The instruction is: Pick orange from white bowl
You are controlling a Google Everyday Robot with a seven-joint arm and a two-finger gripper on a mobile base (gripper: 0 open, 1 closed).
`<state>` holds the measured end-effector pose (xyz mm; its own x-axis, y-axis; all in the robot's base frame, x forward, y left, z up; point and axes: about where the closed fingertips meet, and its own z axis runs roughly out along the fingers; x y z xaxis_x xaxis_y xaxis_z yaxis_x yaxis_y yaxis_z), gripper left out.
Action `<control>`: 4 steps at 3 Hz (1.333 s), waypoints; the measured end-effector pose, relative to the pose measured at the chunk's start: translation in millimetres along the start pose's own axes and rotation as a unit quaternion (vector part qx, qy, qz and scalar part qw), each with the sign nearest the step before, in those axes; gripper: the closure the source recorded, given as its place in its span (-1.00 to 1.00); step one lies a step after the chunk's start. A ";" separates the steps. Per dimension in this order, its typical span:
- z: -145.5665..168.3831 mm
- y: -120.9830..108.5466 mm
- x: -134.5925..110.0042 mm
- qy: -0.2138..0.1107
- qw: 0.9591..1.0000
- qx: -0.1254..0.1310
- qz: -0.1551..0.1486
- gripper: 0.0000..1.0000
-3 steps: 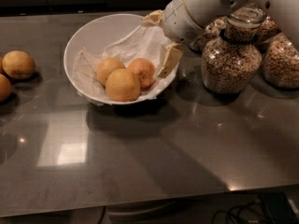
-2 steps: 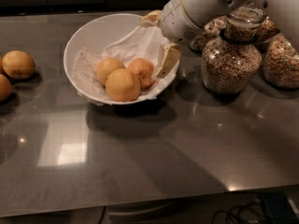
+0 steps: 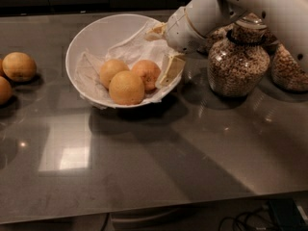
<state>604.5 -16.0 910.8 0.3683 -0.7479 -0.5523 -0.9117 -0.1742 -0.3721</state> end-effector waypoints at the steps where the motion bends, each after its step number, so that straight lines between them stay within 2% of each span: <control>1: 14.4 4.3 8.9 -0.008 1.000 -0.019 0.013 -0.64; 4: 48.9 -0.9 2.9 -0.023 0.997 -0.077 0.005 -0.70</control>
Offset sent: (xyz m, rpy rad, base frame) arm 0.0050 0.0111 -0.0319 0.0019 0.1106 0.0447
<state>615.3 13.3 873.0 0.3633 -0.7201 -0.5912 -0.9314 -0.2653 -0.2492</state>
